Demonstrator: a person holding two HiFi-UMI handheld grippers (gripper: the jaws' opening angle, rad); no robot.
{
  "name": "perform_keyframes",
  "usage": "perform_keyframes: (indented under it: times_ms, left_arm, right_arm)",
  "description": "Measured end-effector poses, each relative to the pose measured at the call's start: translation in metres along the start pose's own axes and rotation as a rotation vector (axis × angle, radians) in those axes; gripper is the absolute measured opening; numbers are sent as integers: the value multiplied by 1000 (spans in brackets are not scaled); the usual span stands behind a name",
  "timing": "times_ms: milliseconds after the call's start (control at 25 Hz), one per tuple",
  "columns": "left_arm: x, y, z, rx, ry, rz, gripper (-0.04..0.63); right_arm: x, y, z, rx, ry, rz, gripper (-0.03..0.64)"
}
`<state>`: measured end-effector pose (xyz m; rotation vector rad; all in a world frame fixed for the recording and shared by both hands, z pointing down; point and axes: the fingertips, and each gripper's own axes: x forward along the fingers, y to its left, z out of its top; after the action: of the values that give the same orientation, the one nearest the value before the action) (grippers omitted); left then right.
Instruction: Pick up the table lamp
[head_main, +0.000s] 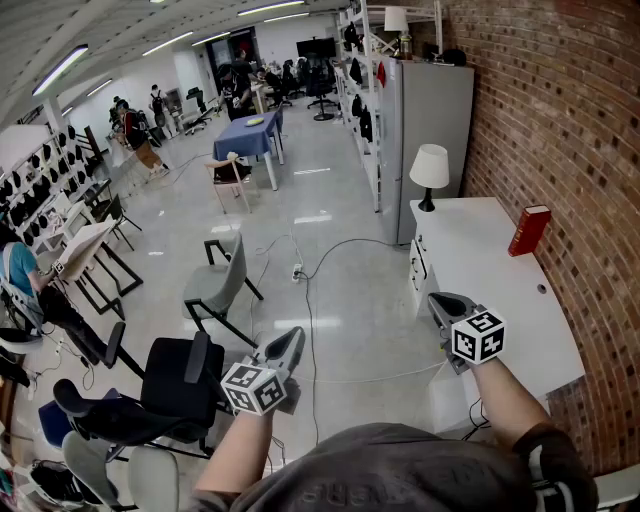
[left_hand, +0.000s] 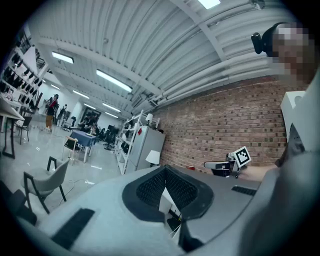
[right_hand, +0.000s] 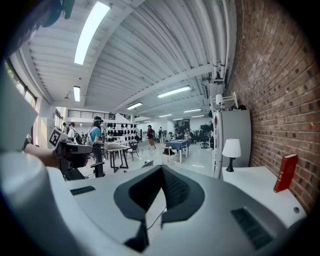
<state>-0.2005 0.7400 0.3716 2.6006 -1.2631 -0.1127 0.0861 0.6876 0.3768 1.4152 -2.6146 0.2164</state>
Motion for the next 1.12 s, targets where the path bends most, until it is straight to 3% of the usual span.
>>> perform_keyframes:
  times_ms: [640,1120]
  left_arm:
    - [29,-2,2,8,10,3,3]
    - [88,-58,-5,8,-15,1,3]
  right_arm:
    - [7,-26,3,40,-3,4,-8]
    - [-24,-81,3,-6,2,32,-6]
